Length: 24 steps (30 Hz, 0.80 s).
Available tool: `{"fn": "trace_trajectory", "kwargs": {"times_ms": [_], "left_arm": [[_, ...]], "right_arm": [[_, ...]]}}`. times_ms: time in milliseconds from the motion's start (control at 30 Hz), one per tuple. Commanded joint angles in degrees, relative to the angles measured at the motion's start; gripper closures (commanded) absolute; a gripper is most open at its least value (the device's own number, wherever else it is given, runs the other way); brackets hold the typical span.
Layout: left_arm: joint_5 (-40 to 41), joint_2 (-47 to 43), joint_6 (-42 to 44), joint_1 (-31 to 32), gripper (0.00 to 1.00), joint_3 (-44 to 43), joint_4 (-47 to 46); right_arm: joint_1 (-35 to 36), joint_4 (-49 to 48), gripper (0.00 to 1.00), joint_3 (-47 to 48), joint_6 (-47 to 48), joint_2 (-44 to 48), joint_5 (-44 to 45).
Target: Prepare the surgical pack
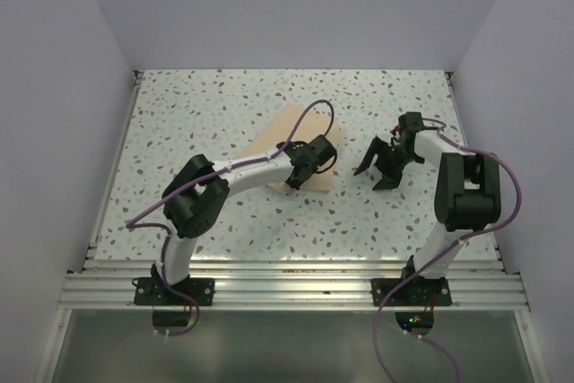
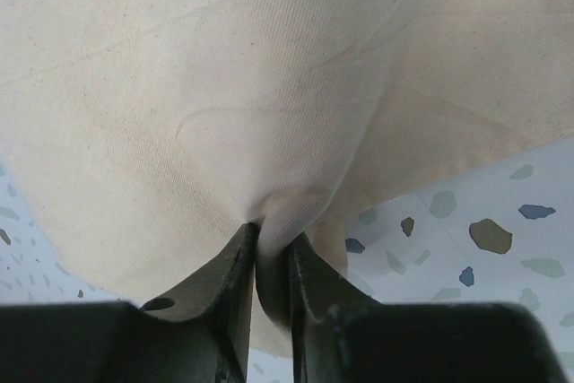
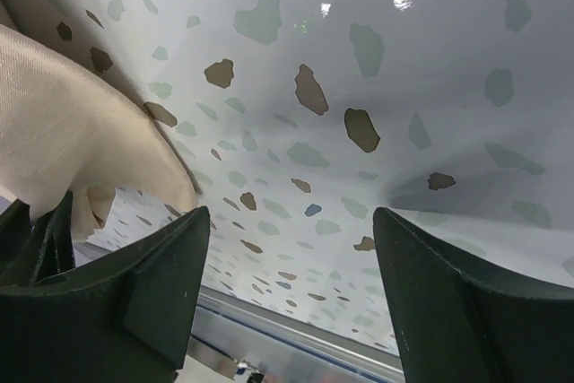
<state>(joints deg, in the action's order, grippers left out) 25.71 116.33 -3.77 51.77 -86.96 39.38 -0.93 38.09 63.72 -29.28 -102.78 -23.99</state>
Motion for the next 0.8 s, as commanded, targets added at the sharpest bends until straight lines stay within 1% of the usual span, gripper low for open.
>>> {"fn": "trace_trajectory", "kwargs": {"times_ms": [0, 33, 100, 167, 200, 233, 267, 300, 333, 400, 433, 467, 500, 600, 767], "left_arm": [[-0.7, -1.0, -0.4, -1.4, 0.81, -0.4, 0.5], [-0.8, -1.3, -0.4, -1.4, 0.83, -0.5, 0.6], [-0.9, -1.9, -0.3, -1.6, 0.9, -0.7, 1.1], [-1.5, -2.4, -0.1, -1.8, 0.95, -0.8, 1.1], [-1.6, -3.0, 0.0, -1.8, 0.97, -0.8, 1.1], [-1.9, -3.3, 0.1, -1.9, 0.98, -0.8, 1.1], [-2.3, -3.5, 0.2, -1.9, 1.0, -1.0, 1.2], [-2.6, -3.9, 0.2, -2.0, 1.0, -1.2, 1.2], [-2.9, -4.1, 0.3, -2.1, 1.0, -1.3, 1.3], [-3.7, -4.3, 0.3, -2.2, 1.0, -1.8, 1.4], [-4.1, -4.4, 0.3, -2.3, 1.0, -2.0, 1.4], [-4.4, -4.4, 0.3, -2.4, 1.0, -2.2, 1.4], [-4.4, -4.8, 0.3, -2.4, 1.0, -2.2, 1.2], [-5.1, -5.6, 0.2, -2.6, 1.0, -2.2, 0.9], [-6.5, -6.3, 0.3, -2.9, 1.0, -2.3, 0.4]], "right_arm": [[0.5, -1.0, 0.23, 1.3, 0.6, 0.5, -2.7], [2.1, -1.3, 0.23, 1.6, 0.5, 0.4, -3.0], [2.9, -2.2, 0.23, 2.3, -0.2, 0.1, -4.4], [4.5, -4.2, 0.27, 3.2, -1.6, -0.3, -6.3], [5.3, -5.0, 0.29, 3.7, -2.1, -0.7, -7.3], [6.5, -6.8, 0.35, 4.0, -3.8, -1.6, -9.0], [7.1, -8.0, 0.39, 4.4, -4.8, -2.1, -9.9], [7.7, -9.3, 0.41, 4.7, -5.8, -2.5, -10.7], [8.9, -11.2, 0.48, 5.0, -7.7, -3.5, -11.9], [10.0, -12.4, 0.58, 6.5, -9.6, -4.8, -12.7], [10.6, -14.8, 0.65, 6.8, -11.9, -6.0, -13.5], [10.9, -15.9, 0.69, 6.9, -13.2, -6.5, -15.0], [11.1, -16.7, 0.75, 7.3, -14.2, -7.1, -15.5], [12.0, -19.0, 0.84, 8.4, -17.1, -9.1, -16.3], [13.1, -23.2, 0.9, 9.2, -21.3, -10.8, -17.5]]}}
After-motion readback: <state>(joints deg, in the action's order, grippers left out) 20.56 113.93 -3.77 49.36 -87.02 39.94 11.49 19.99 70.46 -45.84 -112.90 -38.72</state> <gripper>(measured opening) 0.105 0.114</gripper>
